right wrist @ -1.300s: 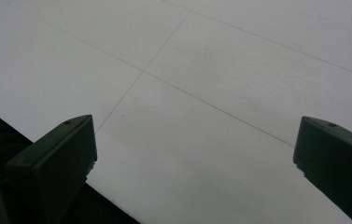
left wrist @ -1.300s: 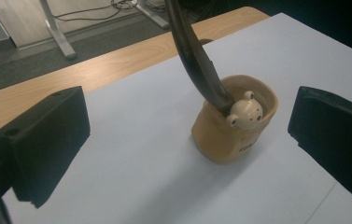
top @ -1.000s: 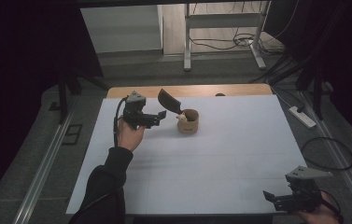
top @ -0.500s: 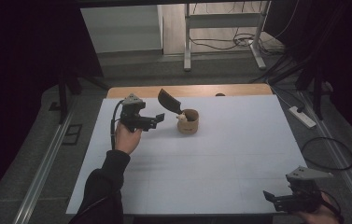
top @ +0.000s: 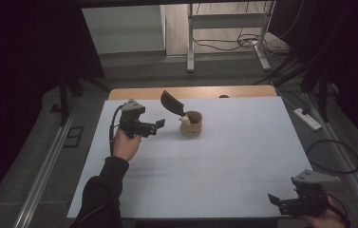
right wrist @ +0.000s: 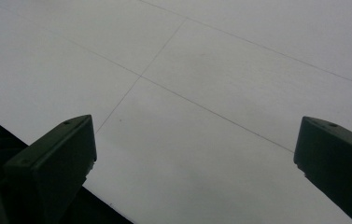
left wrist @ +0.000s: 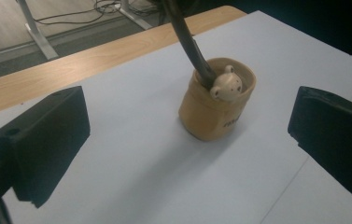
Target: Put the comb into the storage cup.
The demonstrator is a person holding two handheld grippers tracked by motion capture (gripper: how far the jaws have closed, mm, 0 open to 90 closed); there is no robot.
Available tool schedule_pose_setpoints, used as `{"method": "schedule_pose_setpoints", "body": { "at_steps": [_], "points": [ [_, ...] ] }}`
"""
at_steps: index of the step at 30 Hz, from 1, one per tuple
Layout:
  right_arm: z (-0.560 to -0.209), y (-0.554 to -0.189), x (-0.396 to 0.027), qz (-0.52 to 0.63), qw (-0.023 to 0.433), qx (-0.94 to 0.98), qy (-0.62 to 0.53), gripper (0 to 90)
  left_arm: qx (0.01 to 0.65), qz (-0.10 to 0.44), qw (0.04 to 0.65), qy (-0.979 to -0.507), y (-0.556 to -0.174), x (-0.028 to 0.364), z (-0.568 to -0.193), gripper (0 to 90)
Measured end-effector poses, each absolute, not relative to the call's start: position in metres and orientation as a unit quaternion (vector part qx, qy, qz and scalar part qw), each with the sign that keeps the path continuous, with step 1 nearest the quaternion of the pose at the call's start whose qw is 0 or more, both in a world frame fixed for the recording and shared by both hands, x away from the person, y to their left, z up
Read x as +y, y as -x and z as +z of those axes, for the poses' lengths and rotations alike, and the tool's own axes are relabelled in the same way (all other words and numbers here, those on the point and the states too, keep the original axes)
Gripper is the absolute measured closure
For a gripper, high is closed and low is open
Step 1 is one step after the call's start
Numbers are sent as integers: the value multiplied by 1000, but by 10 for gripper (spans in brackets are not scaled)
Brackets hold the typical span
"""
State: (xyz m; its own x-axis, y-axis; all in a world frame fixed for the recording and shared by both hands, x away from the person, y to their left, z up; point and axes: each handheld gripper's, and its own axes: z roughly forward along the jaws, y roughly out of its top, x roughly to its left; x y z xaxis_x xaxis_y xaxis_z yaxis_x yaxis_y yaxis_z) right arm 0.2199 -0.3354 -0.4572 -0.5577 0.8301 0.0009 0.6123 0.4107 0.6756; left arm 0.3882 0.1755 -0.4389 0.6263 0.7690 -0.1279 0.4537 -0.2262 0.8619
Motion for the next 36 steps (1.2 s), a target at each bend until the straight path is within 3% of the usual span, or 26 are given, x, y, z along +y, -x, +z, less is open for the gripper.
{"method": "schedule_pose_setpoints", "body": {
  "at_steps": [36],
  "points": [
    [-456,-218,-334,322,181,823,-432,0,402,168,463,-772,-350,176,-440,0]
  ]
}}
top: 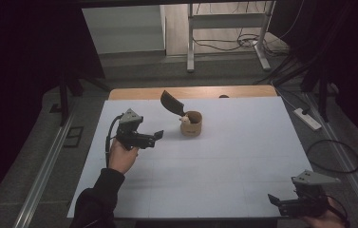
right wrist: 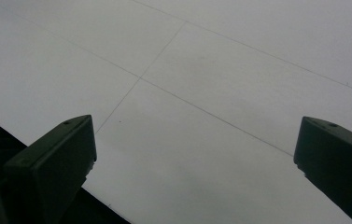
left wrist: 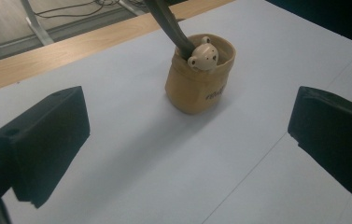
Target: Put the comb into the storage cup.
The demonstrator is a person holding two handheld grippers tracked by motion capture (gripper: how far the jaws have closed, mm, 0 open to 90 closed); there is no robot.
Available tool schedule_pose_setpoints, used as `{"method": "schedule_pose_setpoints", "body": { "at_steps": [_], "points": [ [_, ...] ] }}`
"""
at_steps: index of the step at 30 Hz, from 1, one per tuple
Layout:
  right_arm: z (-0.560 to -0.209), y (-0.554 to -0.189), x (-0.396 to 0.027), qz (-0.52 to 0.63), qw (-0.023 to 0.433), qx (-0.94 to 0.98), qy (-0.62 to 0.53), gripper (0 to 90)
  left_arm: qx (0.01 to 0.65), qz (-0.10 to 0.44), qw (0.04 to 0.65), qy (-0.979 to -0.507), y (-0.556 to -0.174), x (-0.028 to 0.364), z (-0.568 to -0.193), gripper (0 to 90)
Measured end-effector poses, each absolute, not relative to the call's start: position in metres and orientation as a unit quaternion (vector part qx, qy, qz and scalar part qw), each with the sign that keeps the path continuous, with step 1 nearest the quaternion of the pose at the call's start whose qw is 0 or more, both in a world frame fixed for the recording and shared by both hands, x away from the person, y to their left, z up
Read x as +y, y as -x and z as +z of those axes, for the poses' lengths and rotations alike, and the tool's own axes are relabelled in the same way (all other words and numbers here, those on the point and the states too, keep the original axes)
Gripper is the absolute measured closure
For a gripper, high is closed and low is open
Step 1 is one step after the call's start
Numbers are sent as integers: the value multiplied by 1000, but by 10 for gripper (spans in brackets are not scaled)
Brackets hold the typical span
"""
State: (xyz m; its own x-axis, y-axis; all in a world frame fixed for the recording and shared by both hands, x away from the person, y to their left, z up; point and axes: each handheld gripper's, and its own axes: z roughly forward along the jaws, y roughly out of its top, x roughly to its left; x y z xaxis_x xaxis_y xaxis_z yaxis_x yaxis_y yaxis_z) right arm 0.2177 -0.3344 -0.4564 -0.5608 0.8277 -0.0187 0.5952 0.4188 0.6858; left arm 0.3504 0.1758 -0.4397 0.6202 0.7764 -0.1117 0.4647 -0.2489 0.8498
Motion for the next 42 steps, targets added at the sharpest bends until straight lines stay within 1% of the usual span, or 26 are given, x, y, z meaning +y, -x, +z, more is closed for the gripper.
{"method": "schedule_pose_setpoints", "body": {
  "at_steps": [23,42],
  "points": [
    [-456,-218,-334,321,180,824,-431,0,413,175,466,-763,-320,191,-440,0],
    [-457,-218,-334,321,179,825,-429,0,418,157,468,-762,-298,196,-445,0]
  ]
}}
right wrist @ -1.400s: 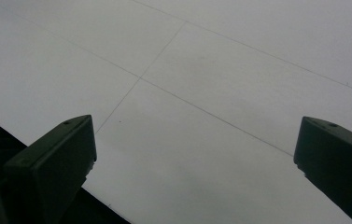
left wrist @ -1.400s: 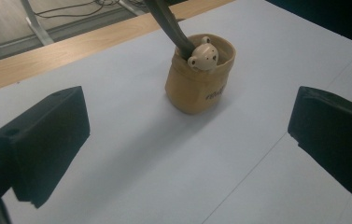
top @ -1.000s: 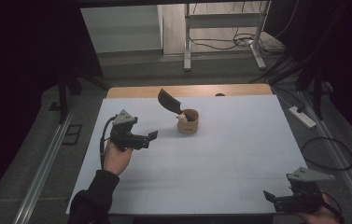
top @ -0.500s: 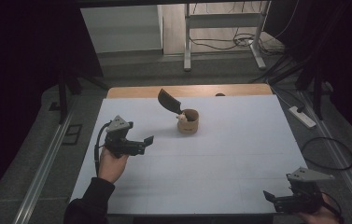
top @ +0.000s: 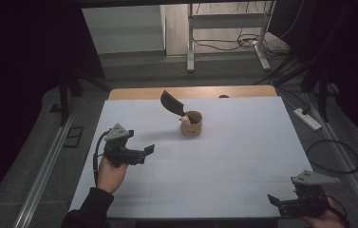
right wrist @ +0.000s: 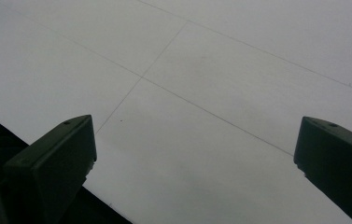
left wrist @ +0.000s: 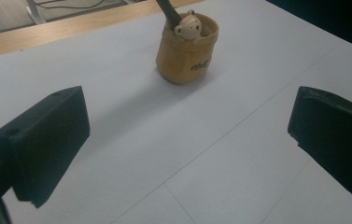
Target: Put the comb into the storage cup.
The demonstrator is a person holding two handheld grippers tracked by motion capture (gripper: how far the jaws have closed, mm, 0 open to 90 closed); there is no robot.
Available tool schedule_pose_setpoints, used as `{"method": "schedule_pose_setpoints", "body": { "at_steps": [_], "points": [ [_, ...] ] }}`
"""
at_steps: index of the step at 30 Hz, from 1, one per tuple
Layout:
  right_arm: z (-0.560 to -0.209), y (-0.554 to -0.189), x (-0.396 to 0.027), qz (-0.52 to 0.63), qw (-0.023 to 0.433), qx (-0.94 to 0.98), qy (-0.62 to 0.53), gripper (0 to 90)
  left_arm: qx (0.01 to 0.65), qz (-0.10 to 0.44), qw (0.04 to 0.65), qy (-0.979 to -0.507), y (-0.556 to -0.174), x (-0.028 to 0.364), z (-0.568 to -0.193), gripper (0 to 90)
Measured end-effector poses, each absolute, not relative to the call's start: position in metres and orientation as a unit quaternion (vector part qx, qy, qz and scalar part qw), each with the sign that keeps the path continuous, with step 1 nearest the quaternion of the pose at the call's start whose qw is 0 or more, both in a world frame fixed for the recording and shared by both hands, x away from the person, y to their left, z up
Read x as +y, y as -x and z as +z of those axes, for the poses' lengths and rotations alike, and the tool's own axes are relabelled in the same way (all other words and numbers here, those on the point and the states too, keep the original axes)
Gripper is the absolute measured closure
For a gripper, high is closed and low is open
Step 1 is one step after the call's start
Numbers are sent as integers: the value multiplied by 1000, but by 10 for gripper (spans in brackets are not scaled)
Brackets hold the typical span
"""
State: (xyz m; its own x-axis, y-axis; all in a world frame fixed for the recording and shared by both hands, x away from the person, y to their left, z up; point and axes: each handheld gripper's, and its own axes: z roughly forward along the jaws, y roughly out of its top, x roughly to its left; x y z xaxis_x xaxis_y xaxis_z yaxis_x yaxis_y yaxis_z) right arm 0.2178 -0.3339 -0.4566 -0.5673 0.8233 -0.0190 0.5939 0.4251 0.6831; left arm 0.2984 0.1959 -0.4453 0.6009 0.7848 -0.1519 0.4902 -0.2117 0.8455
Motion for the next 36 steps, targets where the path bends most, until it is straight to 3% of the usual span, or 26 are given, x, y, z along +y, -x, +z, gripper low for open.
{"method": "schedule_pose_setpoints", "body": {
  "at_steps": [36],
  "points": [
    [-457,-218,-334,321,178,826,-428,0,440,162,450,-760,-259,214,-451,0]
  ]
}}
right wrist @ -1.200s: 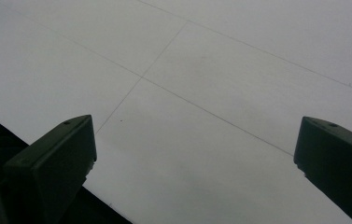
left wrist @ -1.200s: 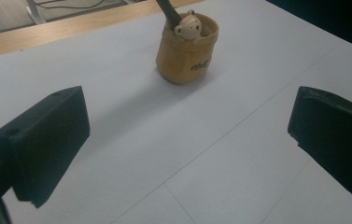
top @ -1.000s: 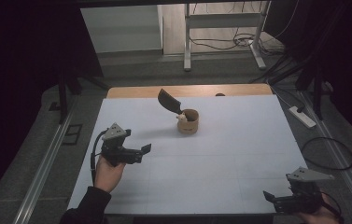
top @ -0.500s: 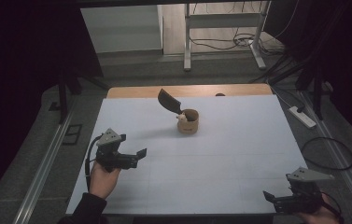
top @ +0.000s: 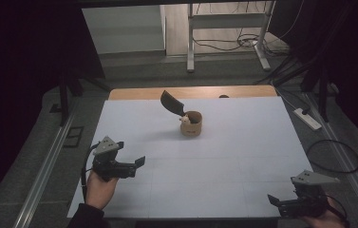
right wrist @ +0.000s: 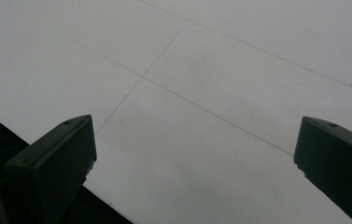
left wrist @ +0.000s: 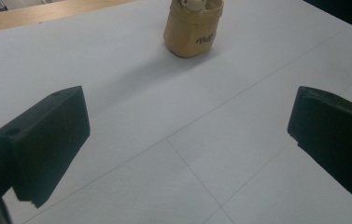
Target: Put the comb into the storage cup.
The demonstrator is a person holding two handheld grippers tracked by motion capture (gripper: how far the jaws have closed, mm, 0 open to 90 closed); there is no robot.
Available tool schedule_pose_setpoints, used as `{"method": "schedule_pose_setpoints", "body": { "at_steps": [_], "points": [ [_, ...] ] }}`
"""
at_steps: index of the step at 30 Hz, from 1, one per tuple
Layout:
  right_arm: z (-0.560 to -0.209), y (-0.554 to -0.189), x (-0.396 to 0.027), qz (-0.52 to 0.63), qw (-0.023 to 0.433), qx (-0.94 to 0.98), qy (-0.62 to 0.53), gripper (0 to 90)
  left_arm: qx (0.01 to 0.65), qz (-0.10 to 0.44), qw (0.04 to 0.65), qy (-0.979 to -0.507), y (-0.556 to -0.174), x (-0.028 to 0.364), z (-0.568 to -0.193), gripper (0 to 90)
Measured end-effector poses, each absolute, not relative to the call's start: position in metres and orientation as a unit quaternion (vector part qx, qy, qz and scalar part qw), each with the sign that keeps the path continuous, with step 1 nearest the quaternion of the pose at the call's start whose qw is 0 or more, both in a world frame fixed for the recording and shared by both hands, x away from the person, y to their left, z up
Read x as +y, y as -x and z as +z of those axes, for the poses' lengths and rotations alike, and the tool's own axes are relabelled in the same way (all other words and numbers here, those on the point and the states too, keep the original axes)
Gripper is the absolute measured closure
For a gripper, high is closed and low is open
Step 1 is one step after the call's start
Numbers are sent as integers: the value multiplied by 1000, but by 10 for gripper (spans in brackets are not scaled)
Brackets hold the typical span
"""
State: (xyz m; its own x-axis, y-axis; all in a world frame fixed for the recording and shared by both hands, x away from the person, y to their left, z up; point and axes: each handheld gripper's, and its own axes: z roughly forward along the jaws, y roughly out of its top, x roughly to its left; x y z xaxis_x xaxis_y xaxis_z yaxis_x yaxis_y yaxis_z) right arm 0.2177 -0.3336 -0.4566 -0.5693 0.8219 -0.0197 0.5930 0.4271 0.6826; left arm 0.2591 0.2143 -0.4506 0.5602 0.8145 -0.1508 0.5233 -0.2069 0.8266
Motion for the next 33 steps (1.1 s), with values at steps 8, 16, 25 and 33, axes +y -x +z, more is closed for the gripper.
{"method": "schedule_pose_setpoints", "body": {
  "at_steps": [8,16,25,33],
  "points": [
    [-457,-218,-334,320,179,826,-429,0,444,162,446,-760,-251,217,-452,0],
    [-457,-218,-333,320,179,826,-429,0,449,165,440,-759,-243,222,-454,0],
    [-457,-218,-333,319,179,826,-428,0,456,168,436,-758,-233,227,-456,0],
    [-457,-218,-333,319,179,826,-428,0,462,167,433,-755,-226,231,-458,0]
  ]
}}
